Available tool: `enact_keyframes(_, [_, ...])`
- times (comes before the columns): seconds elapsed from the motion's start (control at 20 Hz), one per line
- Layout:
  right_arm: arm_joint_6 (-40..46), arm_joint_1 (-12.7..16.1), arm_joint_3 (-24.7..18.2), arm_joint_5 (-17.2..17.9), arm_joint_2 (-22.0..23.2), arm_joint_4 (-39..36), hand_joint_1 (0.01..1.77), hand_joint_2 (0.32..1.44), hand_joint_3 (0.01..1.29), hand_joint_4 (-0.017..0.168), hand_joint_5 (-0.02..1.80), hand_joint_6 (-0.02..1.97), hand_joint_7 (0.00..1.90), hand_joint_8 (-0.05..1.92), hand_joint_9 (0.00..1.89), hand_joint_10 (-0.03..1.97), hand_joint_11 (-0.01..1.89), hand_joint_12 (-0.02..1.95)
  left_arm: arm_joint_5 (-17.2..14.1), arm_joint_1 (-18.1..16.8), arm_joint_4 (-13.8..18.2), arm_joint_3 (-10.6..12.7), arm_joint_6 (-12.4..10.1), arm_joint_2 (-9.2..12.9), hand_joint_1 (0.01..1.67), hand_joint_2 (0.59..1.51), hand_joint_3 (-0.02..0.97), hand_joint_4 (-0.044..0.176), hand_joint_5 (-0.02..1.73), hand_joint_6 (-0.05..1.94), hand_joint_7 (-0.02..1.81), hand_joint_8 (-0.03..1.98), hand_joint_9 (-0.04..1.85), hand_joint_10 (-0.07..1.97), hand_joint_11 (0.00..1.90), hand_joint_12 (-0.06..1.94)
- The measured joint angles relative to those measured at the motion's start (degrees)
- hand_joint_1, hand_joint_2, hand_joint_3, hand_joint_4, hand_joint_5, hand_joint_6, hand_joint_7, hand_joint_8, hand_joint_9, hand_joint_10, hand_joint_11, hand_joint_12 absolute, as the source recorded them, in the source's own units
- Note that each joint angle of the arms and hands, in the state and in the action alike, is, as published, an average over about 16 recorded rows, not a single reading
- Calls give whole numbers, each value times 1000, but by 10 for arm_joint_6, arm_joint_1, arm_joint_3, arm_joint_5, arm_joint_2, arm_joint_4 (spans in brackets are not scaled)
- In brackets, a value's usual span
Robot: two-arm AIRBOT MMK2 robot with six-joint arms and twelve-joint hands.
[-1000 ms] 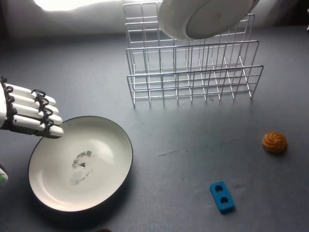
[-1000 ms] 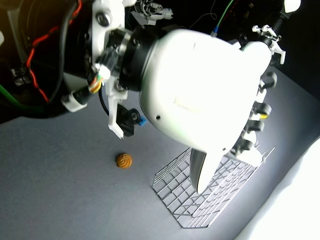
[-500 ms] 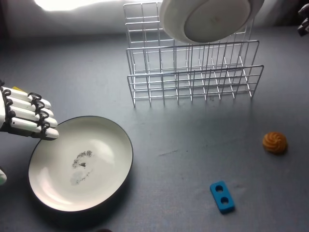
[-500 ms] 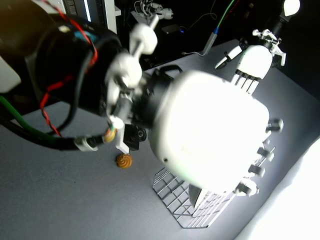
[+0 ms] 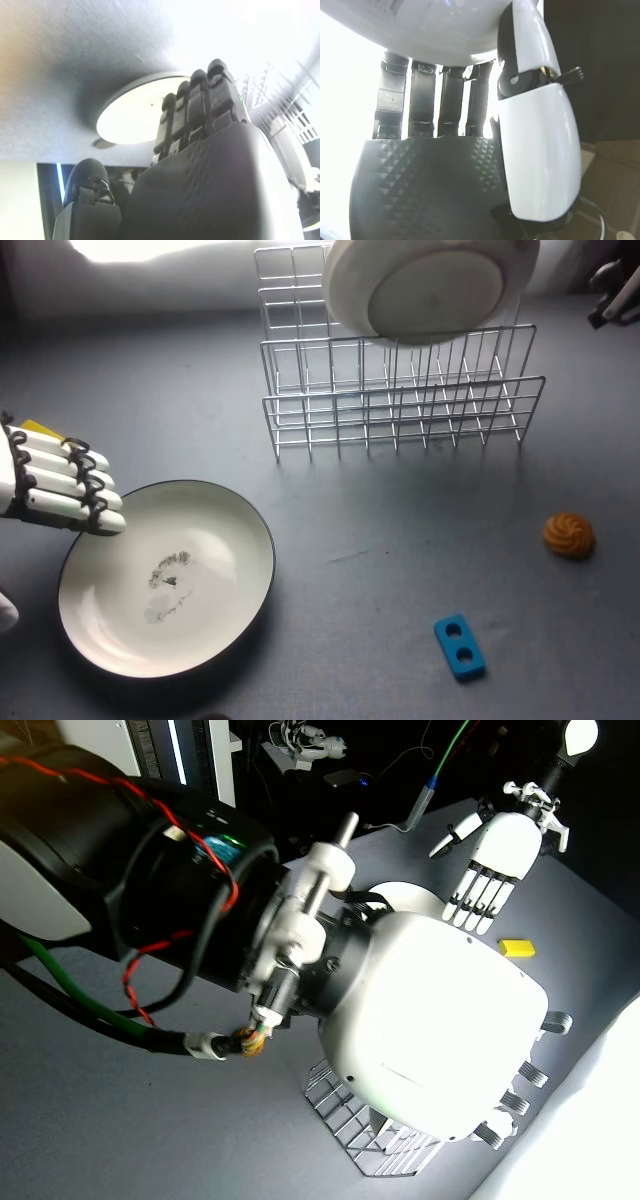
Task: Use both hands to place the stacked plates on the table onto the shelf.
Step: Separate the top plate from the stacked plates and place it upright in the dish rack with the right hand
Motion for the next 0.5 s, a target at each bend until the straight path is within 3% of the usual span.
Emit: enact_keyframes(0.5, [0,-38,38,15,-38,10,1241,1015,12,-10,968,662,987,1212,842,1234,549,1575,0,7,0,-6,-2,1,15,1138,11,2,73,19,64,0,45,10,21,-5])
